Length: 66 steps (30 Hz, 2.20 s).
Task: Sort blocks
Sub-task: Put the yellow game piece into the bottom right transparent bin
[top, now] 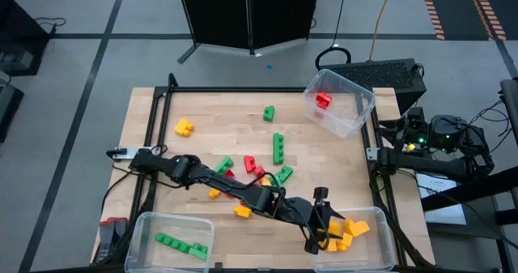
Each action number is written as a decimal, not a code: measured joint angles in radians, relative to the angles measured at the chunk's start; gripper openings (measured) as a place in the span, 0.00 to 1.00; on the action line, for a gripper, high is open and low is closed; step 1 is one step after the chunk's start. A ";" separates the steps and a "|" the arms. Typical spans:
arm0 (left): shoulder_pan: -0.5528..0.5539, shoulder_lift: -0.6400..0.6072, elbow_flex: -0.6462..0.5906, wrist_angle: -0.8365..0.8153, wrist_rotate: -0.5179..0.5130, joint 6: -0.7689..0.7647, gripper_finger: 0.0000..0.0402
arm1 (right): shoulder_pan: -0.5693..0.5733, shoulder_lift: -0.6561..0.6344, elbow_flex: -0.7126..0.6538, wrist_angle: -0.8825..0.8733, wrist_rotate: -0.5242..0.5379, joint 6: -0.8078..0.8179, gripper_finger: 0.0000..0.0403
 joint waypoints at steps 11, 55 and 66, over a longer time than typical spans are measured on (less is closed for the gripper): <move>-0.009 -0.297 0.003 -0.453 -0.463 -0.115 0.63 | 0.000 0.000 0.000 0.000 0.000 0.000 0.52; 0.690 -1.236 -1.305 -1.208 -0.151 -1.043 0.57 | 0.000 0.000 0.000 0.026 0.008 -0.059 0.52; 0.785 -1.241 -1.477 -1.089 -0.094 -0.924 0.57 | 0.000 0.000 0.000 0.026 0.038 -0.050 0.52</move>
